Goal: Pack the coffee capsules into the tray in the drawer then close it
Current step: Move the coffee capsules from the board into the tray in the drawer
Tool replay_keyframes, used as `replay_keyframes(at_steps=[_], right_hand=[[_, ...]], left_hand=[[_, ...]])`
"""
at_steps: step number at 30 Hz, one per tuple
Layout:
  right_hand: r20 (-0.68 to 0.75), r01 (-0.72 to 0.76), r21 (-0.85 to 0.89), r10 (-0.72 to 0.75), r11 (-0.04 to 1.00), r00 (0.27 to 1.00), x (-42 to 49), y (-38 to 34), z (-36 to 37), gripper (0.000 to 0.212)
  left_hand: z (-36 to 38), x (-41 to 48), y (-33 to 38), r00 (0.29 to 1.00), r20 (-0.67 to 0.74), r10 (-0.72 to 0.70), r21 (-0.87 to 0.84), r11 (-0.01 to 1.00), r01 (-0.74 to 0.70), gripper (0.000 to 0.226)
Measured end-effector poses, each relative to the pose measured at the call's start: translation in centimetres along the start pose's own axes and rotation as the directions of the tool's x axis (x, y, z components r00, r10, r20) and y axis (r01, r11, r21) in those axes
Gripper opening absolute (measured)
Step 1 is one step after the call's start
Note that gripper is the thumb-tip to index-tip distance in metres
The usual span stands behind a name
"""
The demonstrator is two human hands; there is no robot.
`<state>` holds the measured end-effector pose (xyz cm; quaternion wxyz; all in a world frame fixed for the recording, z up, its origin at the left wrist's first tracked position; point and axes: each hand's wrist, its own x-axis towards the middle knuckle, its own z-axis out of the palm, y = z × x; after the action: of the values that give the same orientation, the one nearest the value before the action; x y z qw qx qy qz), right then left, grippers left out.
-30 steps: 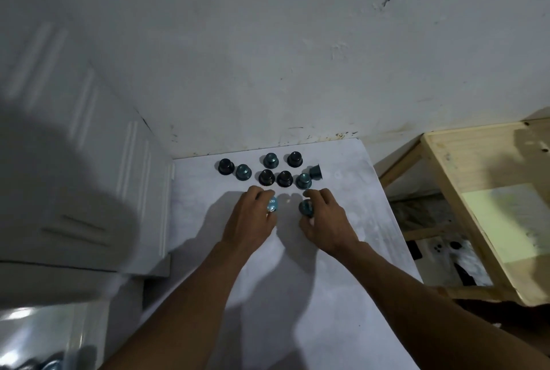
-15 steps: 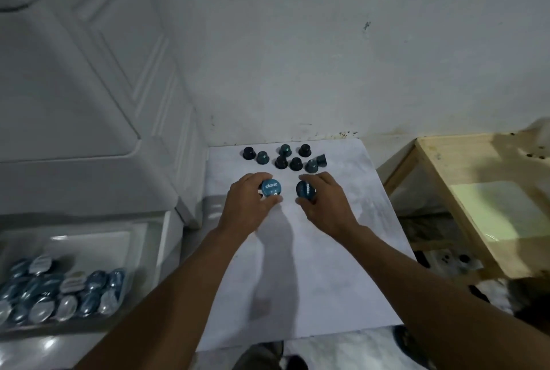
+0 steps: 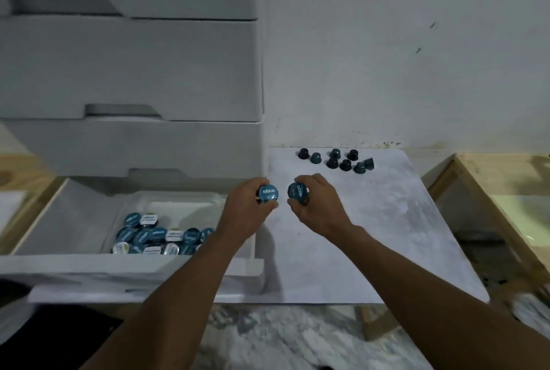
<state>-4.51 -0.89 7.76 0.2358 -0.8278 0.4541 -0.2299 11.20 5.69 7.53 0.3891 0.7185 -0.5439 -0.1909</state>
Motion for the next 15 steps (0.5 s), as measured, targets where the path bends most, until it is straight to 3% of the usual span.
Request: replay_keyframes(at_steps=[8,15], right_hand=[[-0.025,0.028,0.012,-0.028,1.0,0.999,-2.2,-11.2,7.7,0.035],[0.031,0.057,0.015,-0.057,0.998,0.998,-1.6,-17.5,13.2,0.042]], left_hand=[[-11.2,-4.4,-8.0,0.999,-0.037,0.026,0.03,0.999,-0.025,0.037],[-17.9,-5.5,-13.3,0.997,-0.063,-0.051,0.15,0.987,0.06,0.036]])
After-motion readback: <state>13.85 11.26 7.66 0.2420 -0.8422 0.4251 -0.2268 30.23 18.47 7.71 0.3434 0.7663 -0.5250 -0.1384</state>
